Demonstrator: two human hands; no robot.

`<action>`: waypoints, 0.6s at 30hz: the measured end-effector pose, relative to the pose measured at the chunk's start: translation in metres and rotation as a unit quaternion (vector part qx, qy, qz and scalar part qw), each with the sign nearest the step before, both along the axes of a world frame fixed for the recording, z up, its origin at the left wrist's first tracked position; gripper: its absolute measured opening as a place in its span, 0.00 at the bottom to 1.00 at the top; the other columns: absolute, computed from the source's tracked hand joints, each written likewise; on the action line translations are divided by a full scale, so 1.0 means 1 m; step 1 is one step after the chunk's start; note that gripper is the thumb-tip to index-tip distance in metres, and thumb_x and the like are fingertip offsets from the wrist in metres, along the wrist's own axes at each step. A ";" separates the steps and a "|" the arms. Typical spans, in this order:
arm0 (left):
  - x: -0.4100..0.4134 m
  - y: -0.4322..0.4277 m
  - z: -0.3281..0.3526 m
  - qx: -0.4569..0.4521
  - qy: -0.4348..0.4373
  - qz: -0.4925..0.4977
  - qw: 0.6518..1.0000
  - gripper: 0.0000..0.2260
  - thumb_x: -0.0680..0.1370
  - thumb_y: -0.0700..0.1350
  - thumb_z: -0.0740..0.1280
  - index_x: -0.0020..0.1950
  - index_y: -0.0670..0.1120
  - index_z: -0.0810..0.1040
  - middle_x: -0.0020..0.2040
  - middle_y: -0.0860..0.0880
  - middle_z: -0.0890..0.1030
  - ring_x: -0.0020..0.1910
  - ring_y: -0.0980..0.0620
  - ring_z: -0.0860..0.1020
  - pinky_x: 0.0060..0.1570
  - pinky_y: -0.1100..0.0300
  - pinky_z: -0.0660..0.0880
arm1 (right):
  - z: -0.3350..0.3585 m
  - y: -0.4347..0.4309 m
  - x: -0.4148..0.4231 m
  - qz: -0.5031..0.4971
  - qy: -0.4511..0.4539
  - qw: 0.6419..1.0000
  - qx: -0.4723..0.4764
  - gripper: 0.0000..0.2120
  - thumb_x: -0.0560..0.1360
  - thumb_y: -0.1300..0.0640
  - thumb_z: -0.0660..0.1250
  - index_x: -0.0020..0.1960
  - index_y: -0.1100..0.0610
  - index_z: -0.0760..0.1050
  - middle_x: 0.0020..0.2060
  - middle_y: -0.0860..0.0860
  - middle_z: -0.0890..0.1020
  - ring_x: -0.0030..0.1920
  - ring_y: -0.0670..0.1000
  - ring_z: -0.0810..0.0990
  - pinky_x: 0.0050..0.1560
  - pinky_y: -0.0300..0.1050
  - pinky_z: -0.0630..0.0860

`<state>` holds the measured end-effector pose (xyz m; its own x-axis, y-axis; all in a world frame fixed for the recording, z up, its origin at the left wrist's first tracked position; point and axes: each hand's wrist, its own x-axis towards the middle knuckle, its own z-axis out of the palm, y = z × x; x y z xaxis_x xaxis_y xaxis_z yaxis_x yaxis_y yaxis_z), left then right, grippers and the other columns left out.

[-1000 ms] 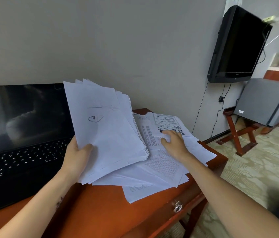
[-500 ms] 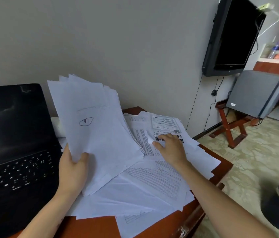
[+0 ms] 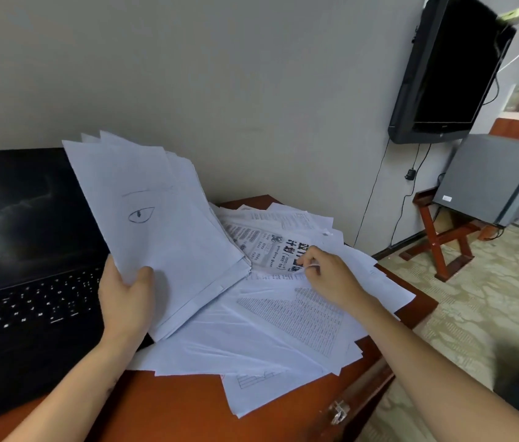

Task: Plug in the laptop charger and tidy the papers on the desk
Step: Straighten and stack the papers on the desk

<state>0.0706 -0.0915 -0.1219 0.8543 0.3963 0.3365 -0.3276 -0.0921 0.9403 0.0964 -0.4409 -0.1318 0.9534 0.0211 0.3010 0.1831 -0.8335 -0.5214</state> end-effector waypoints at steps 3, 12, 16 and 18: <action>-0.001 0.003 0.001 -0.027 -0.002 0.021 0.999 0.21 0.80 0.34 0.63 0.68 0.53 0.75 0.60 0.55 0.81 0.58 0.56 0.79 0.58 0.59 0.72 | 0.002 -0.008 -0.020 0.037 0.093 0.995 0.014 0.07 0.81 0.54 0.63 0.47 0.49 0.66 0.69 0.43 0.74 0.67 0.47 0.72 0.61 0.45 0.74; -0.019 0.012 -0.002 -0.019 -0.004 0.027 0.999 0.20 0.80 0.34 0.63 0.70 0.51 0.75 0.62 0.51 0.81 0.61 0.50 0.79 0.63 0.52 0.74 | 0.014 -0.013 -0.019 0.072 0.101 0.988 -0.087 0.29 0.77 0.37 0.67 0.73 0.47 0.65 0.71 0.45 0.70 0.69 0.48 0.71 0.67 0.47 0.70; -0.020 0.008 -0.004 -0.010 0.005 0.015 1.000 0.20 0.80 0.33 0.63 0.68 0.50 0.76 0.61 0.51 0.81 0.60 0.51 0.79 0.61 0.53 0.74 | 0.011 -0.010 -0.011 0.070 0.060 0.945 -0.315 0.27 0.83 0.41 0.58 0.78 0.54 0.63 0.74 0.52 0.70 0.70 0.54 0.72 0.64 0.50 0.74; -0.020 0.008 -0.005 -0.007 0.011 0.007 1.000 0.20 0.80 0.33 0.63 0.69 0.50 0.76 0.62 0.51 0.82 0.61 0.51 0.79 0.60 0.55 0.74 | 0.004 -0.008 -0.012 0.094 -0.010 0.916 -0.391 0.22 0.85 0.47 0.58 0.74 0.58 0.67 0.68 0.56 0.75 0.64 0.57 0.77 0.53 0.53 0.79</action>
<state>0.0511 -0.0836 -0.1270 0.8559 0.4123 0.3122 -0.3060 -0.0830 0.9484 0.0845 -0.4494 -0.1279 0.9053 0.4004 0.1420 0.3643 -0.9036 0.2255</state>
